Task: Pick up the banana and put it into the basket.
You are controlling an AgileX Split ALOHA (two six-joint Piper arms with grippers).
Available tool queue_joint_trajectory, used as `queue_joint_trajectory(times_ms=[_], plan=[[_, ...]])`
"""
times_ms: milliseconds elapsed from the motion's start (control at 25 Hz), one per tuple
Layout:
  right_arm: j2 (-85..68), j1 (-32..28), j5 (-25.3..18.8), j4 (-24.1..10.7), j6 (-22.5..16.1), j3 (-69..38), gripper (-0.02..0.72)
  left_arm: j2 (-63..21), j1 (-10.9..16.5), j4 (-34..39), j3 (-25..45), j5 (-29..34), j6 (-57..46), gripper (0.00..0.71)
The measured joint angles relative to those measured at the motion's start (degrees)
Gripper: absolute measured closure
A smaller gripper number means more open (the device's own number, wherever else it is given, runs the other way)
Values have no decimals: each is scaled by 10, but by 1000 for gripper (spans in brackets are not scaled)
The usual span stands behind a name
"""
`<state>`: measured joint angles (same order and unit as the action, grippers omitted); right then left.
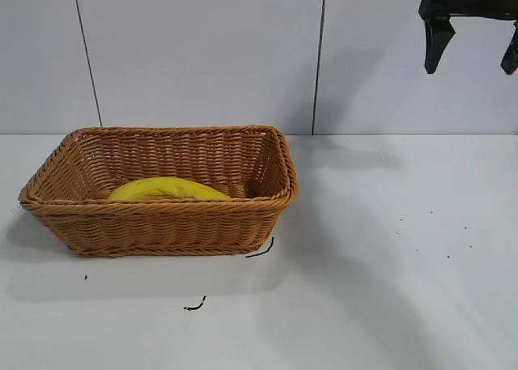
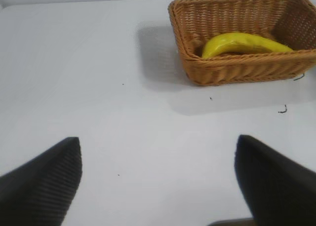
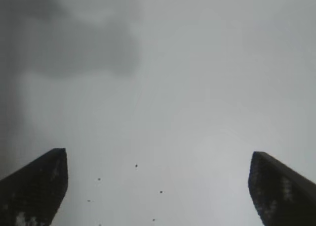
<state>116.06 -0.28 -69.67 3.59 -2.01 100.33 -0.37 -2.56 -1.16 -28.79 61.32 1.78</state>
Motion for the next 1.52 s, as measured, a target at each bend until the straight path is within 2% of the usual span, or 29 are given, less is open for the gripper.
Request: queue_joint_trajectory(times_ms=[200,520,680,960,1120,1520], plan=[[-111,0,-1,2,6,-189,25,0,0,0,0,0,0,75],[-377,0,2,2,20,-467,25,0,0,0,0,0,0,75],[-526,0,37,2,20,-561,25,0,0,0,0,0,0,75],[-791,0,118,2,42,-690,25,0,0,0,0,0,0,75],[-926,0,109,2,56,-716,25,0,0,0,0,0,0,75],[-1160,0,109,3,57,-718,25,0,0,0,0,0,0,75]])
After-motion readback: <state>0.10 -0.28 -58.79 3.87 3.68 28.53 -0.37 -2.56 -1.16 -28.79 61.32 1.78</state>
